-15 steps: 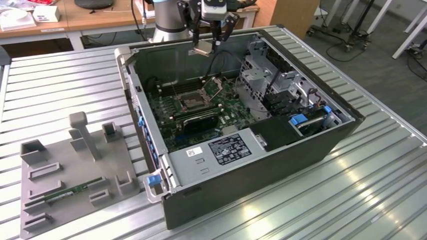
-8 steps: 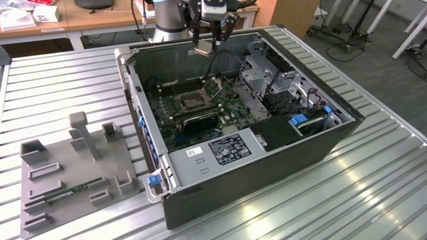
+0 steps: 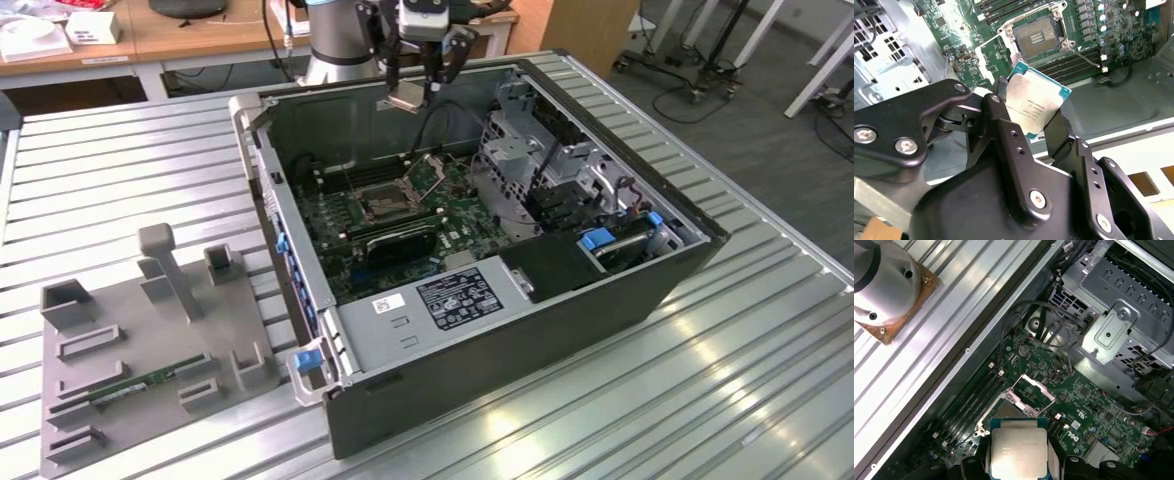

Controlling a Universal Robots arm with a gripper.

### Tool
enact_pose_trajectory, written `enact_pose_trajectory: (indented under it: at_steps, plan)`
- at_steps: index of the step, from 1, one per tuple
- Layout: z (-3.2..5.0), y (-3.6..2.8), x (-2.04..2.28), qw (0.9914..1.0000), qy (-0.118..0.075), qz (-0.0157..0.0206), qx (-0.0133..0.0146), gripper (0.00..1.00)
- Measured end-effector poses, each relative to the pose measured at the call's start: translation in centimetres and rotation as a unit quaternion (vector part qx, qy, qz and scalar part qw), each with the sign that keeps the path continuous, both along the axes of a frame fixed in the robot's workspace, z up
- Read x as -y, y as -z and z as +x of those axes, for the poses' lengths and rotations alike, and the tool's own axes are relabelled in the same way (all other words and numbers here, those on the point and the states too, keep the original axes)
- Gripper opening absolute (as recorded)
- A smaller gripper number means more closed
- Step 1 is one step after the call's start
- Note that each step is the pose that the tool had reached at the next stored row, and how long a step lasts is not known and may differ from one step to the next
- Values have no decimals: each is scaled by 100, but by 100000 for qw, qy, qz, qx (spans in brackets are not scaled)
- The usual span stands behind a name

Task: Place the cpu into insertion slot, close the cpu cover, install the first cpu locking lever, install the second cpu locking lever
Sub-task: 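Place the cpu into insertion slot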

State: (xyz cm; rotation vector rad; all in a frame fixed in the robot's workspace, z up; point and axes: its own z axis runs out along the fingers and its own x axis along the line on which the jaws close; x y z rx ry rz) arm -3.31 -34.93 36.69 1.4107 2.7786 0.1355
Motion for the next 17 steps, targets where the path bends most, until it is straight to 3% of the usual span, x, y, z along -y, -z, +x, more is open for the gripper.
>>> enact_pose_trajectory:
  at_steps: [4, 8, 12, 17]
  plan:
    - [0, 4, 0, 99951, 3146, -2, 0, 54]
    - [0, 10, 0, 99790, 6483, 0, 2, 54]
    - [0, 15, 0, 99508, 9905, 1, 3, 54]
    - [0, 20, 0, 99011, 14031, -2, -2, 54]
